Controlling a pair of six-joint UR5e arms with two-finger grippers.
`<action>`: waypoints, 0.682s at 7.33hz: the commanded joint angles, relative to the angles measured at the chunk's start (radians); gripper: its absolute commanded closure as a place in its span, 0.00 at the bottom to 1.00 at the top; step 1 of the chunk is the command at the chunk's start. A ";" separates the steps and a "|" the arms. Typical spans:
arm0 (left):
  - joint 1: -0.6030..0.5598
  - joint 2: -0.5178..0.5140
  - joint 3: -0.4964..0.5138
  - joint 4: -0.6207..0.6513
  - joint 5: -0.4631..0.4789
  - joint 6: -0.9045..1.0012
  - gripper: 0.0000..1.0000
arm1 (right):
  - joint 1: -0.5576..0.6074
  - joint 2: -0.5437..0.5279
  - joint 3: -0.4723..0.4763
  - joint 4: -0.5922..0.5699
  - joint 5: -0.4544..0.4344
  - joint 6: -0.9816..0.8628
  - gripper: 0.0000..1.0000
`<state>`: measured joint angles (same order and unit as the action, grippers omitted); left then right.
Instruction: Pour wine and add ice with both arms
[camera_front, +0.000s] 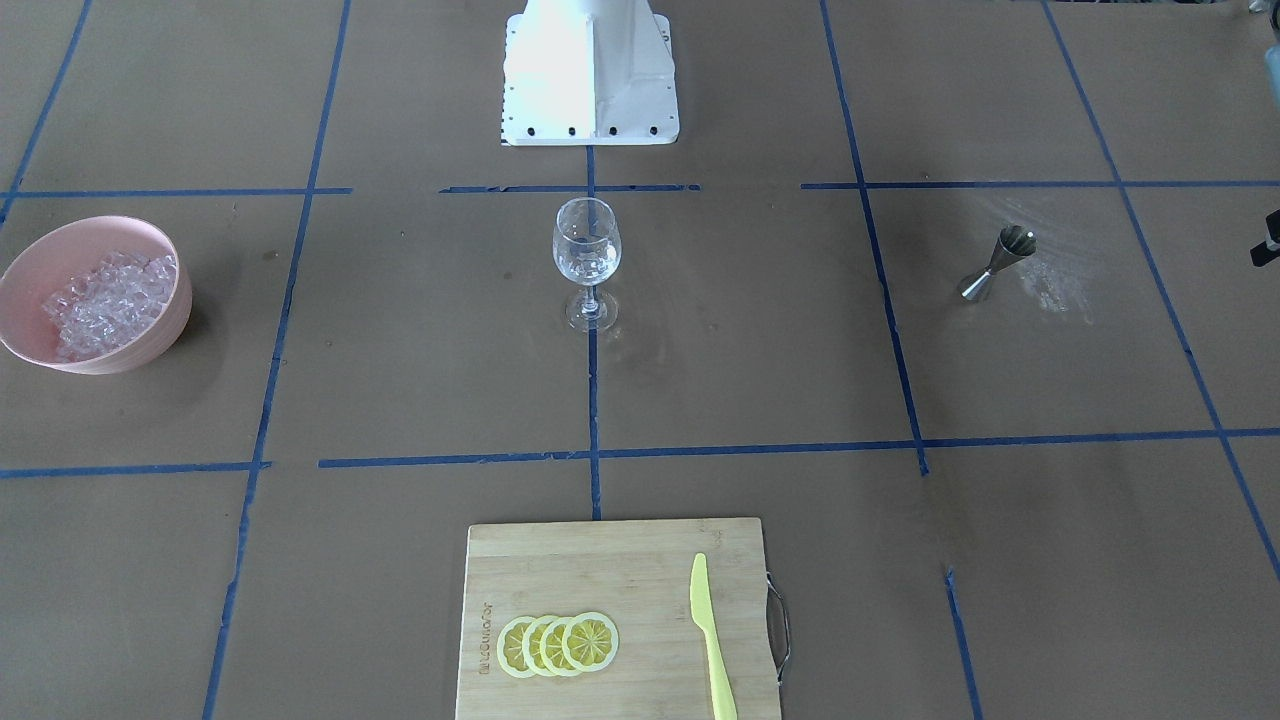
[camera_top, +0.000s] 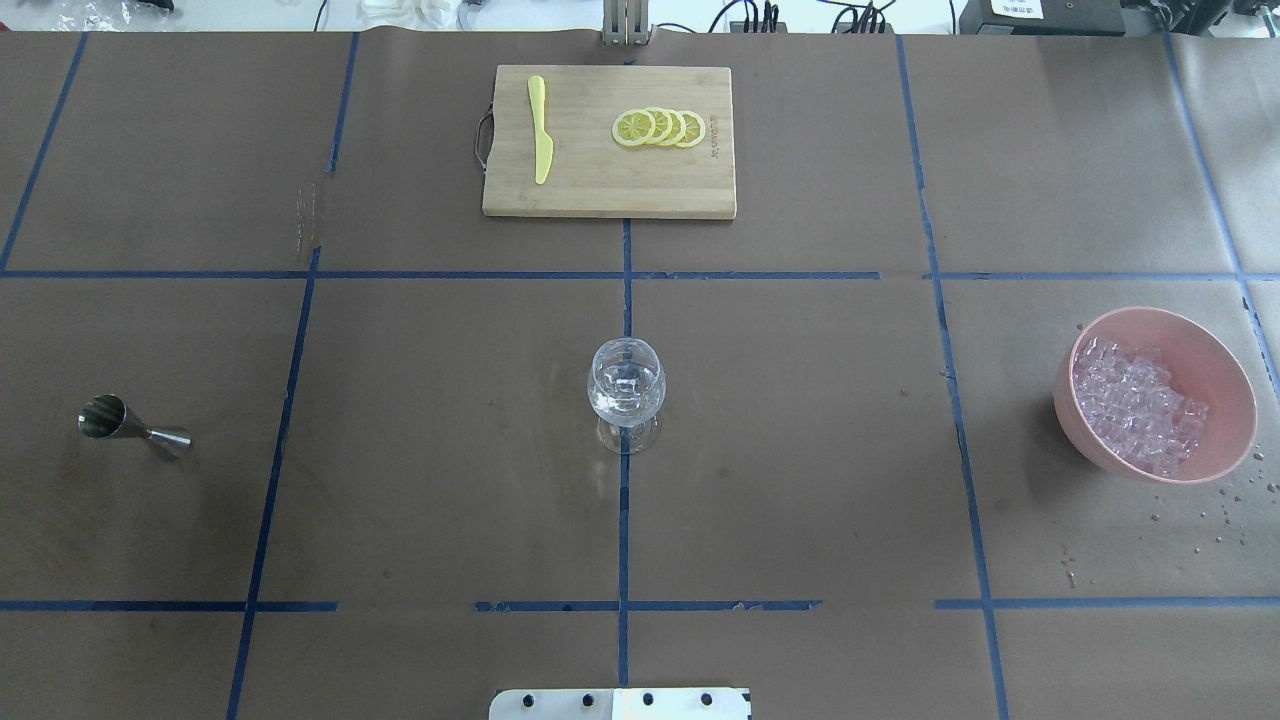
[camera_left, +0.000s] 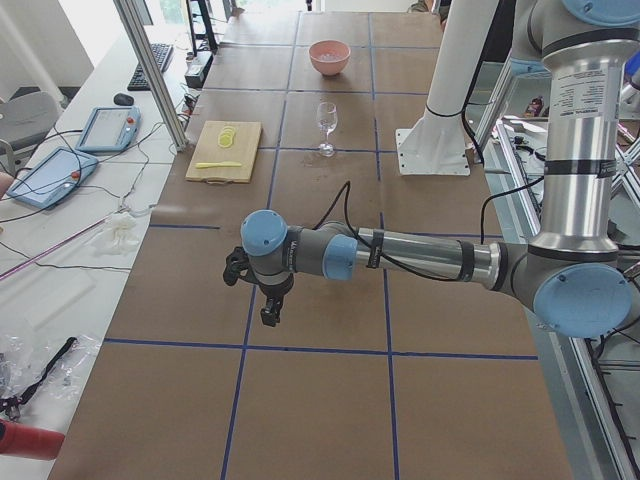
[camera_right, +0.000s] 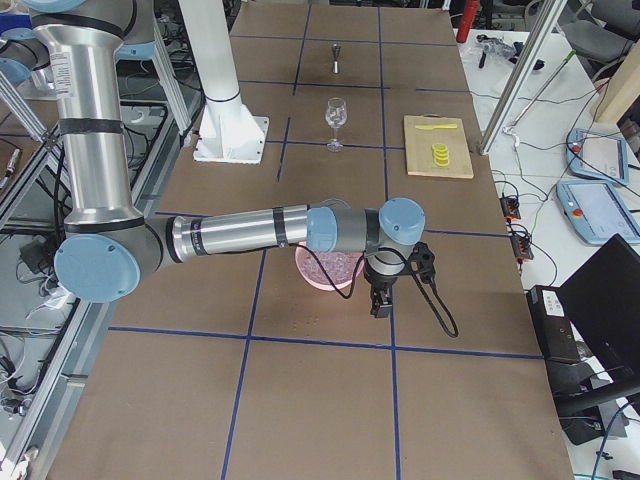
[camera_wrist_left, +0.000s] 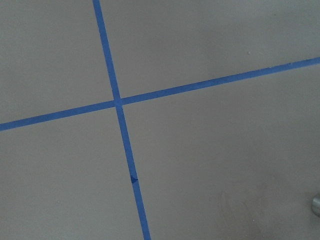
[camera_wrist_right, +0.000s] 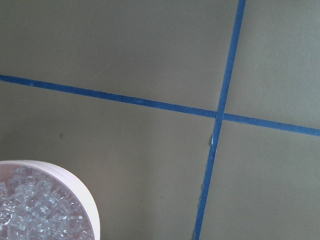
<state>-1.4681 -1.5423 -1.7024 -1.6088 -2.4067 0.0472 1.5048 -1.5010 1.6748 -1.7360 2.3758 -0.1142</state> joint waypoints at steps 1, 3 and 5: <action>0.000 -0.005 0.000 0.003 0.000 -0.001 0.00 | 0.000 -0.004 0.013 0.000 -0.003 0.004 0.00; 0.002 -0.005 0.001 0.001 0.000 -0.001 0.00 | 0.000 -0.004 0.014 0.000 -0.004 0.004 0.00; 0.002 -0.005 0.003 0.000 0.000 -0.001 0.00 | 0.000 -0.005 0.022 0.000 0.000 0.007 0.00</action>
<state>-1.4668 -1.5477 -1.7010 -1.6084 -2.4068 0.0460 1.5048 -1.5059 1.6933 -1.7365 2.3734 -0.1091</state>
